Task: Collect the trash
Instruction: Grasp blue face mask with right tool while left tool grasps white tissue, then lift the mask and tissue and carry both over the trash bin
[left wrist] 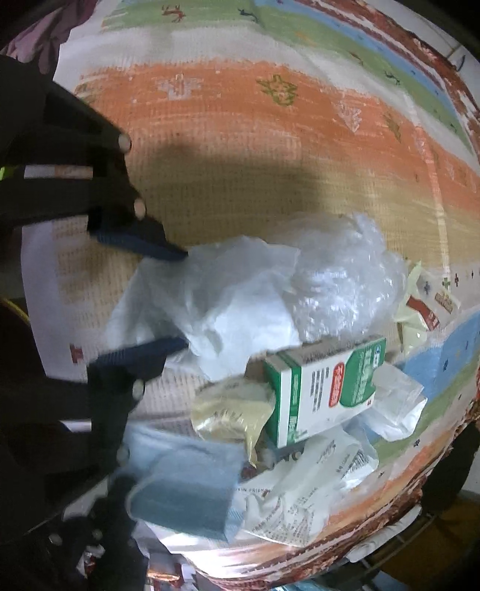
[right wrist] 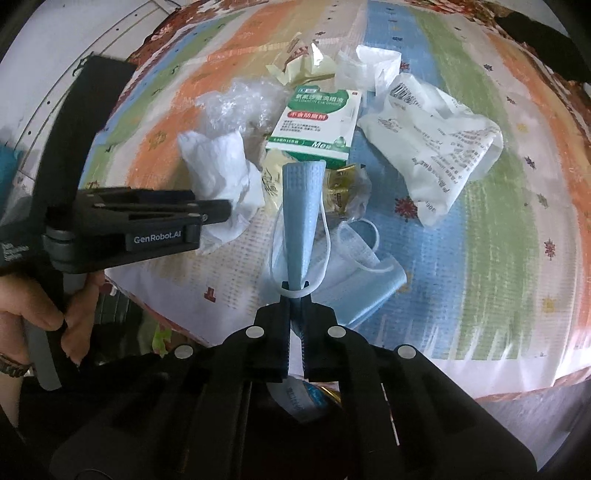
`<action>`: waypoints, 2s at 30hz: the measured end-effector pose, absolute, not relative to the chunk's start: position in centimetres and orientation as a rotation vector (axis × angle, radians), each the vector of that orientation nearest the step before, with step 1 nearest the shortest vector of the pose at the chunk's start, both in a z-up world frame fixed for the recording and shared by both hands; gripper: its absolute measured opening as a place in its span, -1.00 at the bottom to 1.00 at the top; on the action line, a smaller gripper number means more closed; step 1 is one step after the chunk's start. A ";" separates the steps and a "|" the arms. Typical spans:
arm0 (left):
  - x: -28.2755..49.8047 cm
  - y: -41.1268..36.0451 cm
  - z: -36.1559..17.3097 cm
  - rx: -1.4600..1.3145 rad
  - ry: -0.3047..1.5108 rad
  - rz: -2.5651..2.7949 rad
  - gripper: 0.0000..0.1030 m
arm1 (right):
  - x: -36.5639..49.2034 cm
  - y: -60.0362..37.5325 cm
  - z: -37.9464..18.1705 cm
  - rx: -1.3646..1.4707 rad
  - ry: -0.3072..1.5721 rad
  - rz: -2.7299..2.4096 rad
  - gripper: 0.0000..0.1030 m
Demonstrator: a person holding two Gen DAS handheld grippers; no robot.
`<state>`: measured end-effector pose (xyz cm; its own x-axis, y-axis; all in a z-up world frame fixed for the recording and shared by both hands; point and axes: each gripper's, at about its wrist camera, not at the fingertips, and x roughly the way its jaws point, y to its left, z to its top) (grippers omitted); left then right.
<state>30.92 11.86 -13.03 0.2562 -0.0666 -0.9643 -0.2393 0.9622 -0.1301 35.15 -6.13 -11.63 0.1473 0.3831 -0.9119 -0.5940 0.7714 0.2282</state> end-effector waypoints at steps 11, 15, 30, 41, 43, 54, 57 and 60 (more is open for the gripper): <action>30.1 13.9 -11.0 -0.332 1.280 0.156 -0.87 | 35.3 -7.6 -9.3 -0.143 1.199 0.721 -0.94; 29.2 14.9 -9.5 -0.375 1.246 0.160 -0.88 | 35.6 -7.8 -8.9 -0.134 1.191 0.718 -0.94; 28.9 14.9 -5.3 -0.458 1.153 0.126 -0.91 | 35.7 -8.5 -6.7 -0.095 1.139 0.727 -0.94; 27.2 13.8 -3.3 -0.470 1.103 0.104 -0.91 | 34.8 -9.7 -5.1 -0.078 1.089 0.711 -0.94; 26.9 13.5 -2.8 -0.472 1.092 0.099 -0.91 | 34.5 -10.1 -4.8 -0.074 1.079 0.709 -0.94; 24.0 11.7 0.6 -0.485 1.004 0.049 -0.91 | 32.1 -12.4 -2.6 -0.044 1.013 0.717 -0.94; 22.9 11.2 1.5 -0.470 0.979 0.037 -0.91 | 31.7 -13.3 -2.0 -0.017 0.992 0.722 -0.94; 21.8 10.6 2.3 -0.462 0.956 0.017 -0.91 | 31.0 -13.9 -1.4 -0.014 0.965 0.727 -0.94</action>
